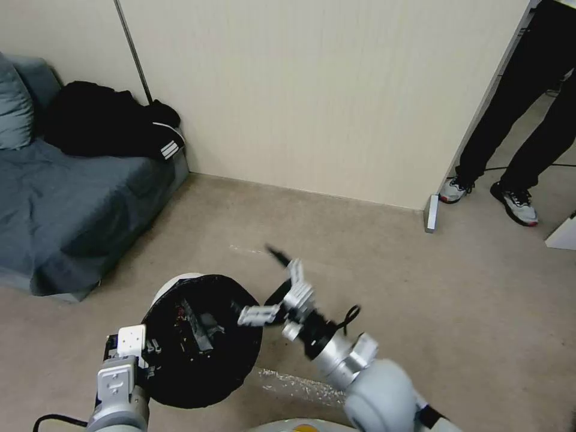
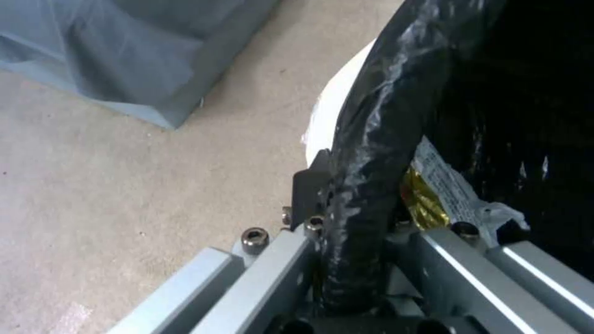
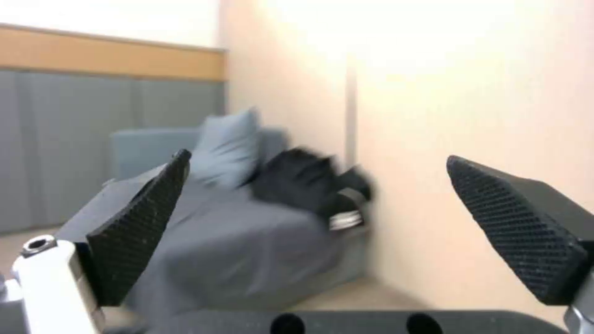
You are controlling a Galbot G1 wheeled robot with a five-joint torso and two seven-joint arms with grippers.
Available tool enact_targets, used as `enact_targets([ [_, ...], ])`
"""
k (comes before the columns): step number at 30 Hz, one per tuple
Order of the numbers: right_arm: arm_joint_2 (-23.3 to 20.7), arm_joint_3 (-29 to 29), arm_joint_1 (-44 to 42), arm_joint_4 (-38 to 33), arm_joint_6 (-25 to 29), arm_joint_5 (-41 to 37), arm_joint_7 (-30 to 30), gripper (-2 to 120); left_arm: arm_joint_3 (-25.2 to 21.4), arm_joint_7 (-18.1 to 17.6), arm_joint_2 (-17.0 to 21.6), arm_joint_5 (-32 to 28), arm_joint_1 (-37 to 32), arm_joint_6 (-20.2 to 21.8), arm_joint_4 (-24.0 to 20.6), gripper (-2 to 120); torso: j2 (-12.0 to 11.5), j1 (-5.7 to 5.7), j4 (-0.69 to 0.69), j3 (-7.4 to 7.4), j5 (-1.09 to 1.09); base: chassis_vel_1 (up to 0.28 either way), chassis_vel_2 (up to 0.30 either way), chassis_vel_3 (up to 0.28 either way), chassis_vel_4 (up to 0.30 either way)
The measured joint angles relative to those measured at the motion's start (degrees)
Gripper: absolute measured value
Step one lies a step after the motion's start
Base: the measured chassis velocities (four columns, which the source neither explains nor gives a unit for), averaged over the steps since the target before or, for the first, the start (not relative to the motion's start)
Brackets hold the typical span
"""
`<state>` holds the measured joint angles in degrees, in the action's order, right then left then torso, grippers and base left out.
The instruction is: Pick up the trash bin, then pick up the garbage from the floor and place it into the trash bin.
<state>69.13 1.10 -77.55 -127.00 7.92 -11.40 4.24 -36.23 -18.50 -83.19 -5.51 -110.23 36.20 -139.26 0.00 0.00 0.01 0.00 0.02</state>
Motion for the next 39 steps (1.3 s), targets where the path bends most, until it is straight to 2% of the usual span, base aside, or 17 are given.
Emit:
enact_targets([
  [7, 1.6, -8.3, -4.5, -5.1, -0.4, 3.2, -3.1, 100, 0.3, -0.1, 1.9, -2.9, -0.2, 1.0, -0.2, 0, 0.0, 0.00, -0.01, 0.00, -0.02, 0.000, 0.000, 0.000, 0.000],
  [9, 2.6, -11.5, -7.2, -6.0, 0.8, 5.5, -3.3, 100, 0.6, -0.2, 2.6, -4.2, -0.3, 1.4, -0.3, 0, 0.0, 0.00, -0.01, 0.00, -0.02, 0.000, 0.000, 0.000, 0.000],
  [14, 4.2, -14.0, -10.8, -6.0, 3.4, 8.1, -3.5, 100, 0.9, -0.3, 3.5, -6.1, -0.5, 2.0, -0.5, 0, 0.0, 0.00, -0.01, 0.00, -0.02, 0.000, 0.000, 0.000, 0.000],
  [15, 5.1, -15.0, -13.0, -5.2, 5.3, 9.3, -3.6, 100, 1.0, -0.3, 4.1, -6.8, -0.6, 2.3, -0.5, 0, 0.0, 0.00, -0.01, 0.00, -0.02, 0.000, 0.000, 0.000, 0.000],
  [19, 6.3, -15.5, -15.3, -4.2, 7.2, 10.2, -4.0, 100, 1.1, -0.3, 4.7, -7.3, -0.6, 2.5, -0.5, 0, 0.0, 0.00, -0.01, 0.00, -0.02, 0.000, 0.000, 0.000, 0.000],
  [24, 9.6, -14.7, -20.6, 1.1, 12.4, 14.0, -6.0, 100, 1.6, -0.2, 5.8, -8.7, -0.7, 2.7, -1.0, 0, 0.0, 0.00, -0.02, 0.00, -0.02, 0.000, 0.000, 0.000, 0.000],
  [39, 10.0, -15.3, -21.7, 5.5, 15.1, 14.9, -6.6, 100, 1.3, 0.0, 6.2, -10.4, -1.2, 3.4, -2.1, 0, 0.0, 0.00, -0.01, 0.00, -0.02, 0.009, 0.009, 0.015, 0.008],
])
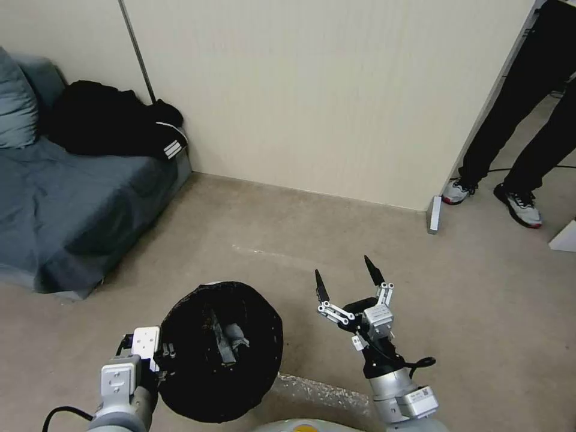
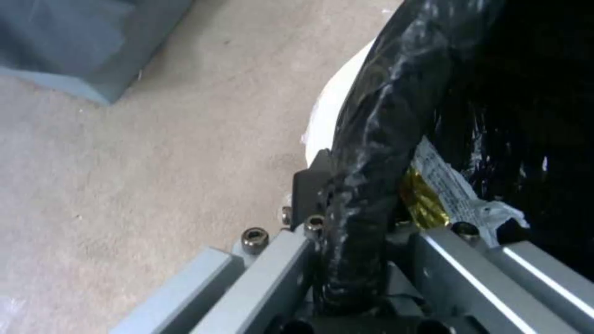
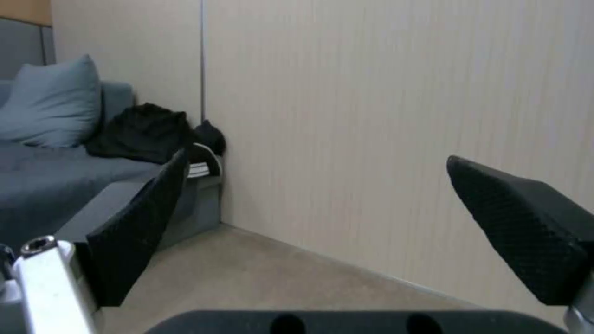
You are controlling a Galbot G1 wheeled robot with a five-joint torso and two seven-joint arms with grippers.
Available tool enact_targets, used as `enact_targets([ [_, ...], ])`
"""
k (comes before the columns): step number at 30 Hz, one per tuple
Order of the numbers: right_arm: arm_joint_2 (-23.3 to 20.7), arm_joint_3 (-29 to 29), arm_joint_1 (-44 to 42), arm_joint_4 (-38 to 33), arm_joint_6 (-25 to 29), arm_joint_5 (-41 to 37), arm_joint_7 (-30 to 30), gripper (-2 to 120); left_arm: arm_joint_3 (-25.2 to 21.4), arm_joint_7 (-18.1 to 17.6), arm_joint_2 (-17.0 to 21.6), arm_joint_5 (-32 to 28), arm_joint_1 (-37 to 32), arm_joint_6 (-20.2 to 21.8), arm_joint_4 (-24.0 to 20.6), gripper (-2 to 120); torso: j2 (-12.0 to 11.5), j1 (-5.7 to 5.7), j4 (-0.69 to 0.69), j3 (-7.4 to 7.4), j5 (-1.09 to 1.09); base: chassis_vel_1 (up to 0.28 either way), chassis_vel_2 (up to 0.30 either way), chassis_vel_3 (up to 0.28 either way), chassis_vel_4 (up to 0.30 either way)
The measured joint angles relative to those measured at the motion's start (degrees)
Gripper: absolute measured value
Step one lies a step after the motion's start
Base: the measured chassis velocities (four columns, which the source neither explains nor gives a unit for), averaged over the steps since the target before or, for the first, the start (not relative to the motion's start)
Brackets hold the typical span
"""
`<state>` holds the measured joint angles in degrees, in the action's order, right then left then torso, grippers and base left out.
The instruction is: Pick up the trash bin, then pick up the garbage from the floor and place it into the trash bin.
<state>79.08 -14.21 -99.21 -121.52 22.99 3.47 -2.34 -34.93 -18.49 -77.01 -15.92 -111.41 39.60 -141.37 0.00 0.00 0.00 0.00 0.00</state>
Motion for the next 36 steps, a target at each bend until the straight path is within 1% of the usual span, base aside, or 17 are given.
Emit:
enact_targets([
  [18, 0.0, -0.3, 0.7, 0.7, 1.5, 0.7, 0.0, 100, -0.2, -0.1, 0.1, -1.0, 0.8, 0.9, -0.7, 0, 0.0, 0.00, 0.00, 0.00, 0.00, 0.090, 0.088, 0.088, 0.082],
  [36, 0.0, 0.6, 1.0, 1.8, 2.6, 2.5, 0.8, 100, -0.5, -0.3, -0.6, -1.6, 0.9, 1.3, -1.1, 0, 0.0, 0.00, 0.00, 0.00, 0.00, 0.125, 0.122, 0.126, 0.127],
])
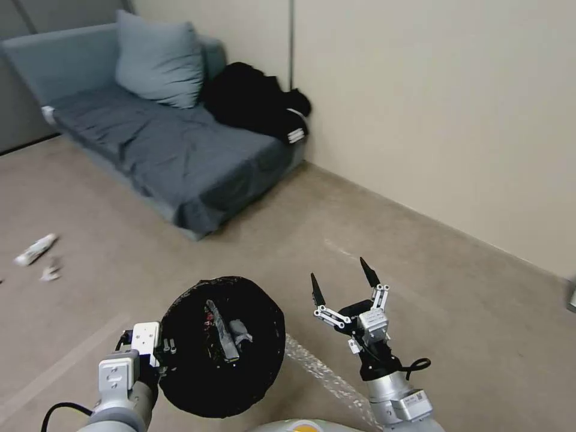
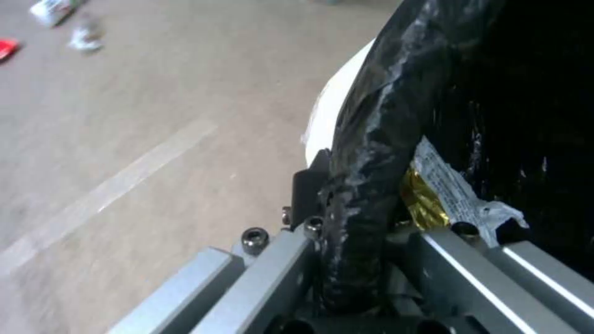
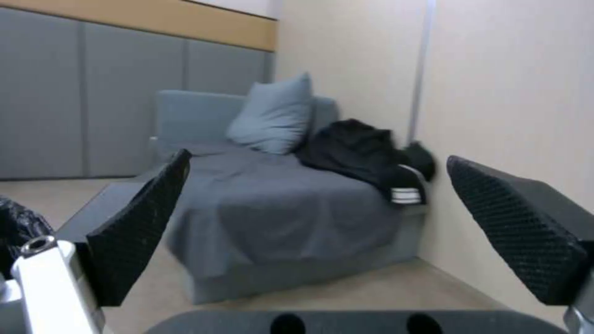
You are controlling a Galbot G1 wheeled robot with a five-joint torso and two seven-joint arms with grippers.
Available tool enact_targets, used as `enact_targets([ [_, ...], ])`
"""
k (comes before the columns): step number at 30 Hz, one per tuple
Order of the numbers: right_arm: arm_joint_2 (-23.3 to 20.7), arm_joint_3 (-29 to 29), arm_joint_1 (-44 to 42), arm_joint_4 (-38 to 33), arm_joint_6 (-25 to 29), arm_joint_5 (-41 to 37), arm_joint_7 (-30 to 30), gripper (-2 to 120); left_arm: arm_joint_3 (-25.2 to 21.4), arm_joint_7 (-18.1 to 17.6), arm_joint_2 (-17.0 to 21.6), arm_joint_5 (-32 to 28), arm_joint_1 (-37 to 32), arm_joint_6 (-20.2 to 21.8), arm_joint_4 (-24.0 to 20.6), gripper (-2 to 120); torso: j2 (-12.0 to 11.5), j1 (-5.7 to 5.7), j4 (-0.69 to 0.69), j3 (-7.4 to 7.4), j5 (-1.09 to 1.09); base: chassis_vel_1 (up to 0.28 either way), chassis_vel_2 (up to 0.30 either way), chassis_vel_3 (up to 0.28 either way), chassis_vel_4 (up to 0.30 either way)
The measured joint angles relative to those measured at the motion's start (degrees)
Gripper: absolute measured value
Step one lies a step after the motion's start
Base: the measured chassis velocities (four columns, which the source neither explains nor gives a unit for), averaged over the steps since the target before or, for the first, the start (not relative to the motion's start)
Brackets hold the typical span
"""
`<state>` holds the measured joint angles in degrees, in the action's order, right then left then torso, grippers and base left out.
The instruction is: Pick up the trash bin, then pick up the garbage from the floor and place it into the trash bin.
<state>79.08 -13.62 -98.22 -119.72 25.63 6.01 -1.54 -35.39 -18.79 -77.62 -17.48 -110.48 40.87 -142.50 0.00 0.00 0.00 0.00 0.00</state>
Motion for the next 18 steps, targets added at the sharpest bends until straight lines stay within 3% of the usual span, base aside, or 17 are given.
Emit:
enact_targets([
  [18, -0.2, 0.0, 0.2, 0.0, 0.2, 0.5, 0.1, 100, 0.2, 0.0, -0.2, 0.0, -0.2, 0.0, -0.4, 0, 0.0, 0.00, 0.01, 0.00, 0.00, 0.135, 0.125, 0.124, 0.122],
])
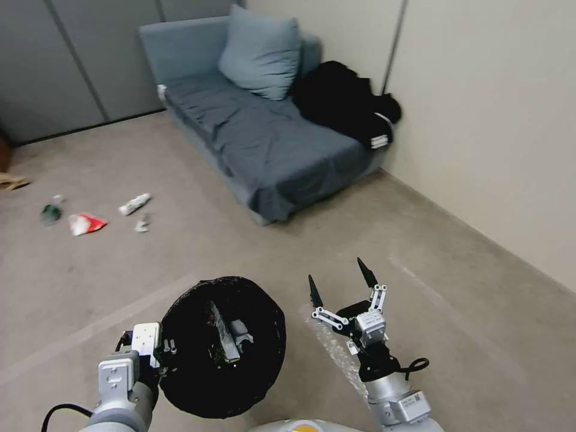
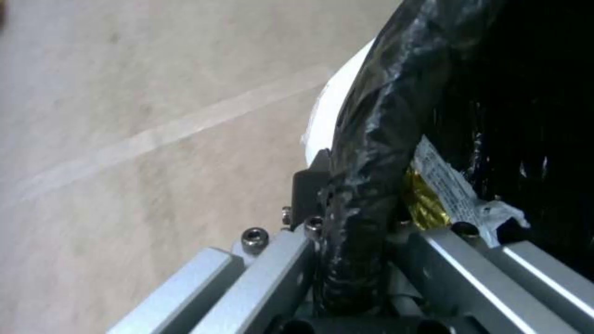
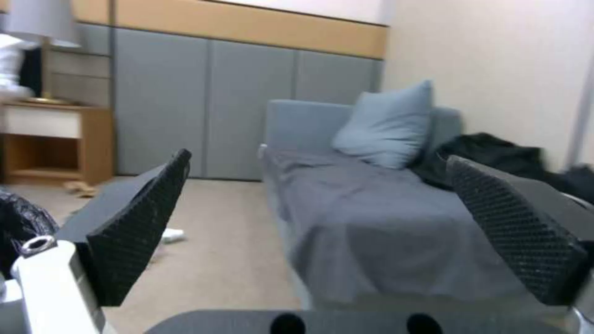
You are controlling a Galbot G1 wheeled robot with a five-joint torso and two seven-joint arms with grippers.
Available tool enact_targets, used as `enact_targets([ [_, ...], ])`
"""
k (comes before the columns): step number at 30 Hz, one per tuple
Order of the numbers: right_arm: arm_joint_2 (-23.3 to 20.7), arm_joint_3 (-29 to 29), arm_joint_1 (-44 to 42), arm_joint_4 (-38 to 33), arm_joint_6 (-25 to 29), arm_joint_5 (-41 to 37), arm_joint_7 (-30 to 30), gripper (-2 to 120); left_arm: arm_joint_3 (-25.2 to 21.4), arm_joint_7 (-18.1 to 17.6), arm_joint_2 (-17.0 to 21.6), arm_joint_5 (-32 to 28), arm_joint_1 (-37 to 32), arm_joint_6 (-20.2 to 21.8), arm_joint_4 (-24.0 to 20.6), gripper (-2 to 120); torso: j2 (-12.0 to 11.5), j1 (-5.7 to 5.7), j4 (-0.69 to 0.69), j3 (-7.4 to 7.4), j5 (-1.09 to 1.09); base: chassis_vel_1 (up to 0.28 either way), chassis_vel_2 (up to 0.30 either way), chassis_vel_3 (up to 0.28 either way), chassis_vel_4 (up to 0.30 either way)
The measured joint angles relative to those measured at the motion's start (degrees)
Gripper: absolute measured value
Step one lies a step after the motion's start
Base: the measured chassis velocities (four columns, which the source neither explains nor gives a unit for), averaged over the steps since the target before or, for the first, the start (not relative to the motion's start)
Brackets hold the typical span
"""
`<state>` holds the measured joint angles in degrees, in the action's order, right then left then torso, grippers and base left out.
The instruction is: Pick up the trash bin, then pick up the garbage from the floor and place it into the trash bin.
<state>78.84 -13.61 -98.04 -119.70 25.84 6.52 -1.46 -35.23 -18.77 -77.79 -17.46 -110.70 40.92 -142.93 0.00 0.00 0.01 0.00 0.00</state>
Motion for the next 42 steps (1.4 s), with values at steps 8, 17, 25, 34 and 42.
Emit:
enact_targets([
  [8, 0.0, 0.0, 0.1, 0.0, 0.0, 0.1, 0.1, 100, 0.1, 0.1, 0.0, 0.0, 0.0, 0.1, -0.1, 0, 0.0, 0.01, -0.01, 0.00, 0.00, 0.134, 0.135, 0.129, 0.126],
  [17, 0.1, 0.2, 0.4, 0.1, -0.1, 0.2, 0.1, 100, 0.1, 0.2, 0.0, 0.0, 0.2, 0.1, 0.0, 0, 0.0, 0.01, -0.01, 0.00, -0.01, 0.118, 0.121, 0.133, 0.126],
  [25, 0.2, 0.2, 0.3, 0.3, -0.1, 0.3, 0.1, 100, 0.1, 0.2, 0.0, 0.0, 0.4, 0.1, 0.3, 0, 0.0, 0.01, -0.01, 0.00, -0.01, 0.123, 0.130, 0.118, 0.124],
  [34, 0.1, 0.0, 0.2, 0.4, 0.0, 0.3, 0.1, 100, 0.3, 0.3, -0.3, 0.0, 0.4, -0.2, 0.4, 0, 0.0, 0.01, 0.00, 0.00, 0.00, 0.065, 0.072, 0.073, 0.066],
  [42, 0.1, -0.2, 0.1, 0.4, 1.1, -0.4, 0.3, 100, 0.3, 0.4, -0.5, 0.3, 0.4, -0.3, 0.3, 0, 0.0, 0.01, 0.00, 0.00, 0.00, 0.000, 0.000, 0.000, 0.000],
])
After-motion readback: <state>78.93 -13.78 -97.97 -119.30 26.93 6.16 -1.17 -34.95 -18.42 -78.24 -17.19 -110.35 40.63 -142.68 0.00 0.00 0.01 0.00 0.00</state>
